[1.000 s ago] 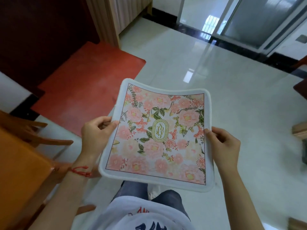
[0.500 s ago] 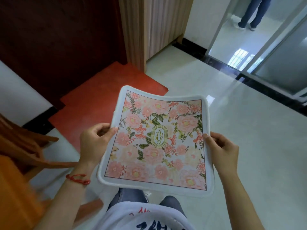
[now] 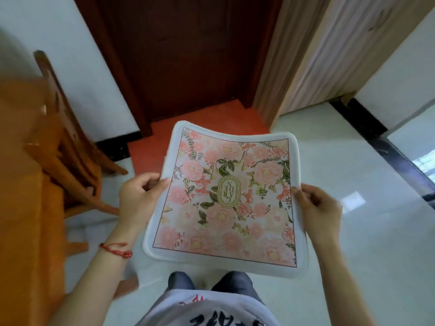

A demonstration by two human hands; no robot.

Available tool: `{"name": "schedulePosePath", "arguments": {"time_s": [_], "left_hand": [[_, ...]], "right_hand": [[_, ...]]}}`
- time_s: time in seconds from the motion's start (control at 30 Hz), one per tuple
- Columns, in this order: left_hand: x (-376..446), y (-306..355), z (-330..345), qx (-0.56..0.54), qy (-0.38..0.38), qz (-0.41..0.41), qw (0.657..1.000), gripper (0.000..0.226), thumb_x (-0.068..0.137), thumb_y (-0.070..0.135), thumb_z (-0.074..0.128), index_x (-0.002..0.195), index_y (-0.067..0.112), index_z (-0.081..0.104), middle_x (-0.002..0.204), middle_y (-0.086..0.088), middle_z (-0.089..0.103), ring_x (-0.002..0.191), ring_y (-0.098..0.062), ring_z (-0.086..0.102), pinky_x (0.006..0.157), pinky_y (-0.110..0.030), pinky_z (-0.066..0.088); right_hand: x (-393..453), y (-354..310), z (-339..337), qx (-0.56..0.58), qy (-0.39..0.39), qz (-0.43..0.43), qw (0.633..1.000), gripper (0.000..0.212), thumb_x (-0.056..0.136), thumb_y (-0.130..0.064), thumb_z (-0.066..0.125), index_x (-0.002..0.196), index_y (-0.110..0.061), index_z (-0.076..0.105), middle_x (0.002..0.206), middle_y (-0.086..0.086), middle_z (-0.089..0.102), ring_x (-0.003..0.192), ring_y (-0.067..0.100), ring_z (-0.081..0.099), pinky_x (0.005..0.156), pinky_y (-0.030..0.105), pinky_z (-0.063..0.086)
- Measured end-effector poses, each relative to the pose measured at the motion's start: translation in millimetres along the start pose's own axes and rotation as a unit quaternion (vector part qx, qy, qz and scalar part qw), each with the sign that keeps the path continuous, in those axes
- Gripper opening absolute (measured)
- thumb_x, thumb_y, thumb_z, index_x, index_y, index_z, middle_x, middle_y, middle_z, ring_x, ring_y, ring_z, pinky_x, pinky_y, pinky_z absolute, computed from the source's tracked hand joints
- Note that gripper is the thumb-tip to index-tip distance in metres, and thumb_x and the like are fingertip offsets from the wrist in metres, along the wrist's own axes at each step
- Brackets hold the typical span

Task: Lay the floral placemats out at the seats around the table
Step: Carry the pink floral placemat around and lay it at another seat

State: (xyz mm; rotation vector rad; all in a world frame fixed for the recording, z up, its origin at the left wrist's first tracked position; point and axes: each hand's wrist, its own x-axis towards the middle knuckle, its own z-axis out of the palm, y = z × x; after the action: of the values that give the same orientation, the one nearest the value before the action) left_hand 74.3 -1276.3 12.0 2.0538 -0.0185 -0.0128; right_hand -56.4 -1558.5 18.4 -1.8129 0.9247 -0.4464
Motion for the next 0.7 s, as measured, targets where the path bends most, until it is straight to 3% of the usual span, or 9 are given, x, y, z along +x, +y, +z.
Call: {"name": "schedulePosePath", "arguments": {"time_s": [0.13,0.27,0.37,0.43,0.5,0.6,0.7], "left_hand": [[13,7,4,-0.001,0.061,-0.029,0.998,0.006,0.078,0.009,0.068,0.077,0.003,0.068,0.071,-0.026,0.063,0.066,-0.021,0.052,0.059,-0.022,0.038],[20,15,5,0.0,0.12,-0.051,0.991,0.004,0.08,0.008,0.067,0.078,0.012,0.066,0.065,-0.002,0.062,0.057,-0.002,0.053,0.052,-0.005,0.038],[26,17,0,-0.006,0.154,-0.076,0.985,0.005,0.081,0.01,0.066,0.081,0.015,0.067,0.059,0.009,0.063,0.059,0.0,0.058,0.053,-0.004,0.04],[33,16,-5,-0.01,0.174,-0.092,0.98,0.005,0.08,0.011,0.066,0.083,0.014,0.069,0.06,0.016,0.066,0.062,0.005,0.059,0.055,-0.003,0.042],[43,15,-13,-0.011,0.199,-0.105,0.974,0.007,0.08,0.012,0.067,0.085,0.01,0.07,0.062,0.011,0.066,0.063,-0.002,0.06,0.056,-0.007,0.044],[63,11,-26,-0.006,0.224,-0.111,0.968,0.013,0.079,0.011,0.068,0.09,0.005,0.07,0.074,-0.006,0.068,0.069,-0.019,0.062,0.066,-0.024,0.05],[93,7,-40,-0.009,0.235,-0.101,0.967,0.007,0.079,0.01,0.068,0.085,0.011,0.07,0.073,-0.008,0.066,0.067,-0.02,0.059,0.059,-0.017,0.046]], "right_hand": [[56,-22,24,-0.016,-0.069,-0.041,0.997,0.006,0.081,-0.019,0.066,0.083,-0.024,0.068,0.059,-0.018,0.066,0.06,0.002,0.063,0.061,0.023,0.054],[94,-44,50,-0.024,-0.129,-0.089,0.987,0.011,0.082,-0.013,0.064,0.085,-0.023,0.066,0.064,-0.019,0.061,0.058,0.006,0.06,0.058,0.023,0.052],[116,-55,73,-0.021,-0.161,-0.117,0.98,0.016,0.081,-0.01,0.065,0.092,-0.02,0.068,0.063,-0.022,0.061,0.053,-0.004,0.06,0.05,0.009,0.049],[128,-61,89,-0.02,-0.181,-0.118,0.976,0.017,0.08,-0.011,0.066,0.094,-0.02,0.069,0.064,-0.021,0.061,0.053,-0.008,0.059,0.052,0.012,0.05],[136,-72,107,-0.014,-0.197,-0.118,0.973,0.017,0.08,-0.012,0.066,0.092,-0.025,0.068,0.061,-0.025,0.061,0.053,-0.008,0.06,0.054,0.019,0.051],[146,-90,135,-0.008,-0.222,-0.138,0.965,0.02,0.081,-0.011,0.065,0.094,-0.026,0.064,0.067,-0.02,0.058,0.052,-0.013,0.057,0.048,0.009,0.046],[157,-108,166,-0.014,-0.242,-0.153,0.958,0.017,0.082,-0.014,0.064,0.095,-0.023,0.067,0.073,-0.018,0.063,0.057,-0.003,0.063,0.052,0.016,0.051]]}}
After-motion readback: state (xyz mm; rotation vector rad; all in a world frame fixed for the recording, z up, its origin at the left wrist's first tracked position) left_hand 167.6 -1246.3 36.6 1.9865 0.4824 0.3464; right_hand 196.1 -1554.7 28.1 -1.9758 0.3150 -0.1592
